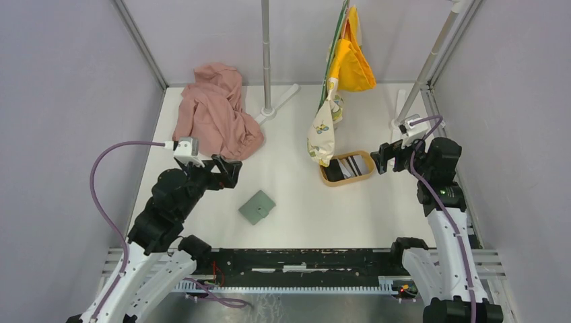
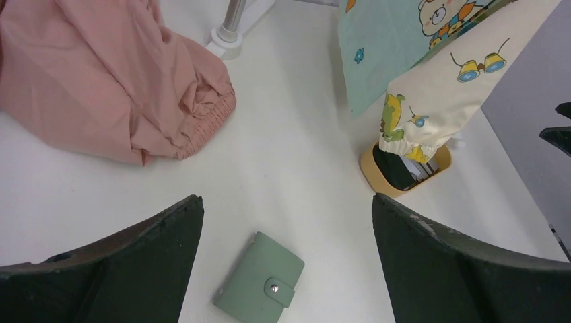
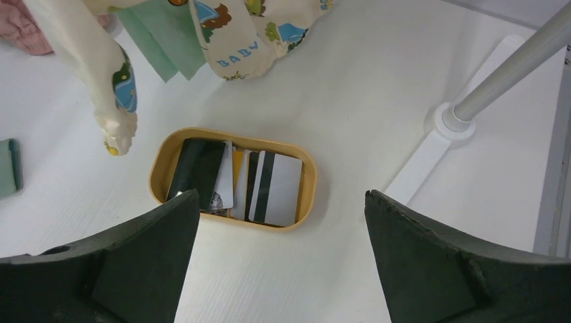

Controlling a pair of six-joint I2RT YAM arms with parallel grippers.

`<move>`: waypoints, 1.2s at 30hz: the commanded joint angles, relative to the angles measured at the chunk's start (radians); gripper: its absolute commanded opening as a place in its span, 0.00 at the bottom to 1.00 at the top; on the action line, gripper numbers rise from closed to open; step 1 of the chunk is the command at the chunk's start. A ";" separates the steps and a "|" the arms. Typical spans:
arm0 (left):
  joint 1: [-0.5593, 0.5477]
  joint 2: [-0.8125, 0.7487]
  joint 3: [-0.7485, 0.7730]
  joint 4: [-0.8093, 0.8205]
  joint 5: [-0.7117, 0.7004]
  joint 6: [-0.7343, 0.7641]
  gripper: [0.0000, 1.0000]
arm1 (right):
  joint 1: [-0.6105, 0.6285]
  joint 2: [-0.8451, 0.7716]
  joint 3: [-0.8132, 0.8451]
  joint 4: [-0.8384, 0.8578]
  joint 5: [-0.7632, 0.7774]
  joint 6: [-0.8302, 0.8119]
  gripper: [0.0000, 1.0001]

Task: Put the credit cards into the card holder
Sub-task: Open the card holder at the center of the board.

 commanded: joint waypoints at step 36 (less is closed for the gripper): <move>0.129 0.151 -0.390 0.661 0.616 -0.314 0.94 | -0.031 0.198 -0.175 -0.116 -0.493 -0.879 0.98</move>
